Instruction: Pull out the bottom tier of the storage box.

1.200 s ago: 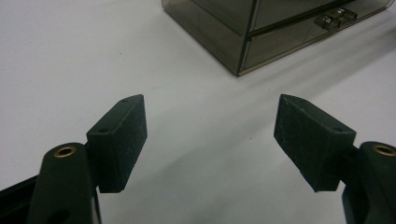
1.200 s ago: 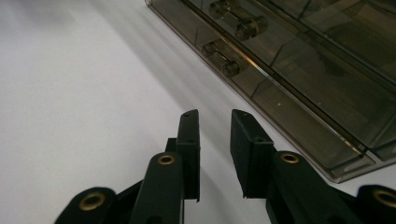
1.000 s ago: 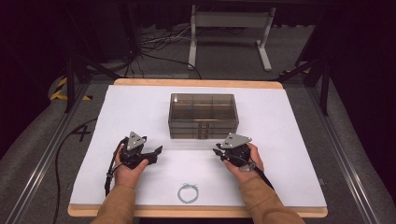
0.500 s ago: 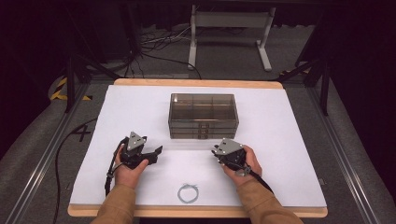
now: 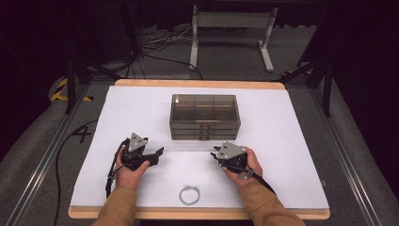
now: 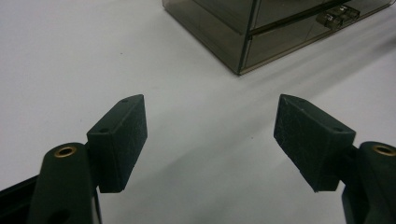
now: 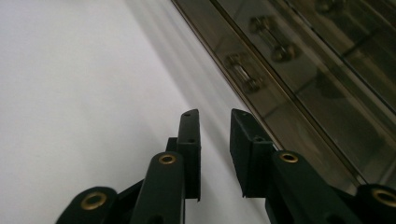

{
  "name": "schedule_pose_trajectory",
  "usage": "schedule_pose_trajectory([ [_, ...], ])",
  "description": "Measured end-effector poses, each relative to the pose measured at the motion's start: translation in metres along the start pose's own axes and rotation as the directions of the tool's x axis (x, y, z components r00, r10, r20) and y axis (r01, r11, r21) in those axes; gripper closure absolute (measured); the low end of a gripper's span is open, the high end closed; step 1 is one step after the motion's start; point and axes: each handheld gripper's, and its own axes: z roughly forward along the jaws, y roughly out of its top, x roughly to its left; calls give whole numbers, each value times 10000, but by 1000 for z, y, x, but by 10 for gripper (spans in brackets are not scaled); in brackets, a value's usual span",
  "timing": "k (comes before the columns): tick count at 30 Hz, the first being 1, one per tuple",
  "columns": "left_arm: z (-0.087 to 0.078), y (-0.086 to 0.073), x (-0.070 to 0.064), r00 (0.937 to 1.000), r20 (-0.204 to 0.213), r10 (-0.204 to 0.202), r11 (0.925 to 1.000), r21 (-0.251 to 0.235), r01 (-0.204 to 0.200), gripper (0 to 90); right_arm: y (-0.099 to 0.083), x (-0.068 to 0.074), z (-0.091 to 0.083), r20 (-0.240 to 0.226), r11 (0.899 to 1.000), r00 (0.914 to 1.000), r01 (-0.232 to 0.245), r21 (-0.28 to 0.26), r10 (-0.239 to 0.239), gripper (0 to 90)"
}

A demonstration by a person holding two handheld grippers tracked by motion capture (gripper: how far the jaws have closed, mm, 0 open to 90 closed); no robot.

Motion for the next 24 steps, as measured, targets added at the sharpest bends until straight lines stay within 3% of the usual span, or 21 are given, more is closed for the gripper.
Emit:
schedule_pose_trajectory([
  [5, 0, 0, 0, 10000, -7, 1, 10000, 0, -1, 264, 1, 2, -1, -317, 9973, 9981, 502, -527, -520, 723],
  [10, 0, 0, 0, 10000, -10, 8, 10000, -4, -8, 264, -2, 5, 0, -430, 9846, 9905, 1249, -1227, -1310, 696],
  [14, 0, 0, 0, 10000, -8, 12, 10000, -5, -12, 264, -4, 5, 2, -398, 9806, 9880, 1428, -1343, -1494, 693],
  [24, 0, 0, 0, 10000, 12, 25, 10000, -6, -25, 264, -7, 8, 4, 224, 9747, 9821, 1883, -1207, -1869, 691],
])
